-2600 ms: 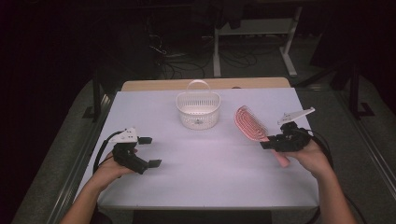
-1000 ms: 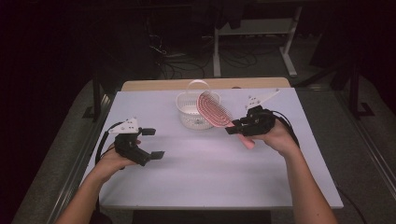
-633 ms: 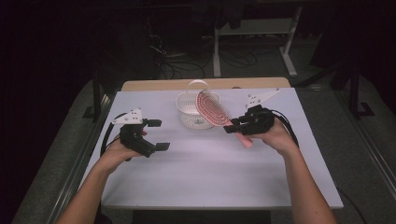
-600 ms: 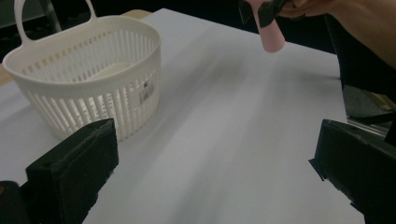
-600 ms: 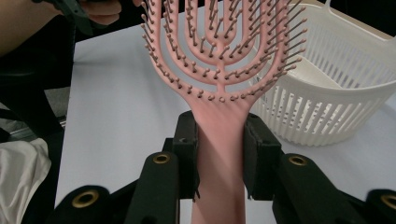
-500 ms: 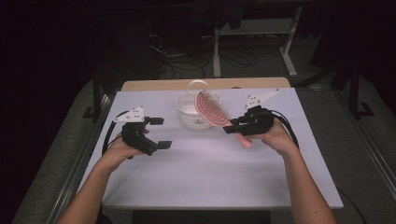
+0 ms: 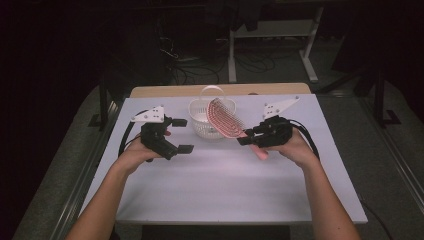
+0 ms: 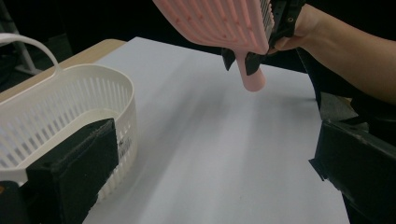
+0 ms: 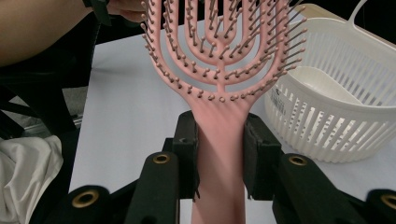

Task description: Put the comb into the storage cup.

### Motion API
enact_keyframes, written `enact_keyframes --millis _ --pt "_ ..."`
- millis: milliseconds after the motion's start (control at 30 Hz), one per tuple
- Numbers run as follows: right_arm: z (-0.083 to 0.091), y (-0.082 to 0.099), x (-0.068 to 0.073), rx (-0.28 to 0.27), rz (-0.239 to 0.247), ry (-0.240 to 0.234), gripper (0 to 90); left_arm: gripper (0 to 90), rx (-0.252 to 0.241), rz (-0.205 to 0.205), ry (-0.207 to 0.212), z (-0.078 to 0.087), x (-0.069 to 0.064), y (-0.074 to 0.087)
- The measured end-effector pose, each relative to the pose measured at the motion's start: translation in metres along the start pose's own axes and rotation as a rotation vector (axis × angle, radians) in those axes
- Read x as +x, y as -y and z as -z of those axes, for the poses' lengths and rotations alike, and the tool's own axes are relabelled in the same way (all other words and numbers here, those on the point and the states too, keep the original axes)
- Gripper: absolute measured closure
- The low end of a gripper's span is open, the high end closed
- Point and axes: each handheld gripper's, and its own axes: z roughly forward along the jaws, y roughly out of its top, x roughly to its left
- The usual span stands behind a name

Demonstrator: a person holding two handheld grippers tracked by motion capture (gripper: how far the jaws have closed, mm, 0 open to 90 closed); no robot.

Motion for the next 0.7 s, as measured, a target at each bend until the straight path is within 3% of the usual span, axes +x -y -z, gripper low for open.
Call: enact_keyframes --millis 700 --pt "-0.007 0.002 0.008 -0.038 0.014 -0.057 68.7 0.0 -0.059 -0.015 0.074 -0.014 -0.002 -0.007"
